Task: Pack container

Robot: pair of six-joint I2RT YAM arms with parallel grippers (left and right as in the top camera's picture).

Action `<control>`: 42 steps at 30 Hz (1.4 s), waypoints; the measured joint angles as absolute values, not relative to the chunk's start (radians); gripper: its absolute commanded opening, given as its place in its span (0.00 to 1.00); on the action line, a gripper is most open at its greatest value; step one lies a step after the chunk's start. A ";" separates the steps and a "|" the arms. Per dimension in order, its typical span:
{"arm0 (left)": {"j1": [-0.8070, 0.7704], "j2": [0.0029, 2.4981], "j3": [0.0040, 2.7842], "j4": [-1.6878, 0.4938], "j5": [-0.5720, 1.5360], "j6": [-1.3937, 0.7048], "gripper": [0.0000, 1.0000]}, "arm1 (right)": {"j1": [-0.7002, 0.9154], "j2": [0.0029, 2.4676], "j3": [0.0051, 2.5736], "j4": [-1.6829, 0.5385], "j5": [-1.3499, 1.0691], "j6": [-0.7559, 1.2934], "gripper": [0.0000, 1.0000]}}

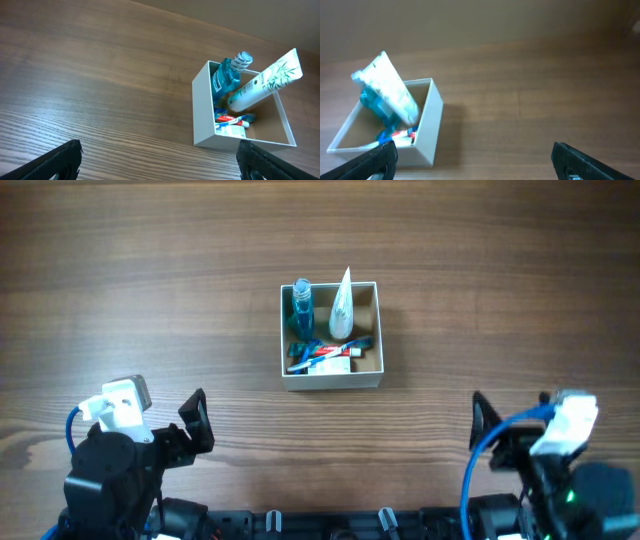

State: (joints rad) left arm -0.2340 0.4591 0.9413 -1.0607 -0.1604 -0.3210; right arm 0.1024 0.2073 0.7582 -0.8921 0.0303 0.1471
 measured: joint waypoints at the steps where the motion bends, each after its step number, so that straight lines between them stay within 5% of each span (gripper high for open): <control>1: -0.234 0.459 0.941 -1.062 -0.160 -0.321 1.00 | 0.102 0.134 0.695 -0.837 0.029 0.136 1.00; 9: -0.234 0.459 0.939 -1.061 -0.160 -0.321 1.00 | 0.102 0.020 0.277 -0.130 -0.042 -0.026 1.00; 14: -0.234 0.459 0.939 -1.062 -0.161 -0.321 1.00 | 0.102 0.019 0.046 0.113 -0.053 -0.082 1.00; 42: -0.234 0.459 0.939 -1.063 -0.161 -0.321 1.00 | 0.102 0.016 0.006 0.004 -0.078 -0.080 1.00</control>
State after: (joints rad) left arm -0.2340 0.4587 0.9394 -1.0626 -0.1608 -0.3214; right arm 0.1024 0.0162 0.0063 0.0036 -0.0784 -0.0803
